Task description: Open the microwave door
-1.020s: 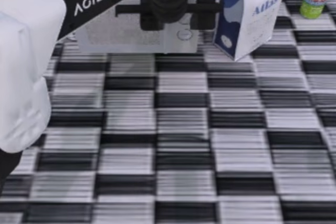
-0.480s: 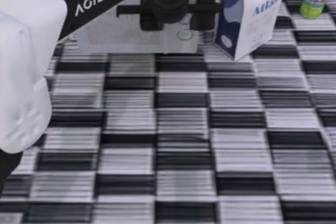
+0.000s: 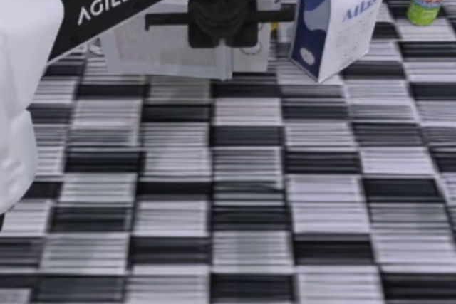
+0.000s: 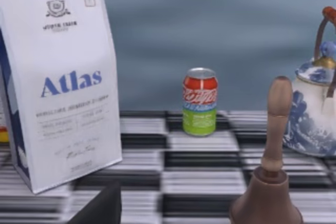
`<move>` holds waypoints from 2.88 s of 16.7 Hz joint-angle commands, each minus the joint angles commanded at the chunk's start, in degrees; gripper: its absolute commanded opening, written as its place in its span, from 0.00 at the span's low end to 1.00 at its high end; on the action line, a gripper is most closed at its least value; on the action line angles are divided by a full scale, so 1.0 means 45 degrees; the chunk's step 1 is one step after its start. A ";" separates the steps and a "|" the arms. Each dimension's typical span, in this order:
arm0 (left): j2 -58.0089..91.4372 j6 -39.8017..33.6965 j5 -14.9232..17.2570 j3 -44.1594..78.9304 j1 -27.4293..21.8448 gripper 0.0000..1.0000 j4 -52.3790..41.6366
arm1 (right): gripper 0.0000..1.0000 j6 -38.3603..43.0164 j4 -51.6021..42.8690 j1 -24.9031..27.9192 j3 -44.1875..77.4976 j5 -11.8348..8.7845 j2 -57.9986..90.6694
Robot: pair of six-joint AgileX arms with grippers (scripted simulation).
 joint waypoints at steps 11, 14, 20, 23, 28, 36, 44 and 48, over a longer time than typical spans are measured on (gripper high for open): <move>0.0000 0.0000 0.0000 0.0000 0.0000 0.00 0.0000 | 1.00 0.0000 0.0000 0.0000 0.0000 0.0000 0.0000; 0.0000 0.0000 0.0000 0.0000 0.0000 0.00 0.0000 | 1.00 0.0000 0.0000 0.0000 0.0000 0.0000 0.0000; 0.0000 0.0000 0.0000 0.0000 0.0000 0.00 0.0000 | 1.00 0.0000 0.0000 0.0000 0.0000 0.0000 0.0000; 0.0000 0.0000 0.0000 0.0000 0.0000 0.00 0.0000 | 1.00 0.0000 0.0000 0.0000 0.0000 0.0000 0.0000; -0.0204 0.0210 0.0158 -0.0477 -0.0042 0.00 0.0229 | 1.00 0.0000 0.0000 0.0000 0.0000 0.0000 0.0000; -0.1272 0.1222 0.0563 -0.2021 0.0077 0.00 0.1086 | 1.00 0.0000 0.0000 0.0000 0.0000 0.0000 0.0000; -0.1272 0.1222 0.0563 -0.2021 0.0077 0.00 0.1086 | 1.00 0.0000 0.0000 0.0000 0.0000 0.0000 0.0000; -0.1272 0.1222 0.0563 -0.2021 0.0077 0.00 0.1086 | 1.00 0.0000 0.0000 0.0000 0.0000 0.0000 0.0000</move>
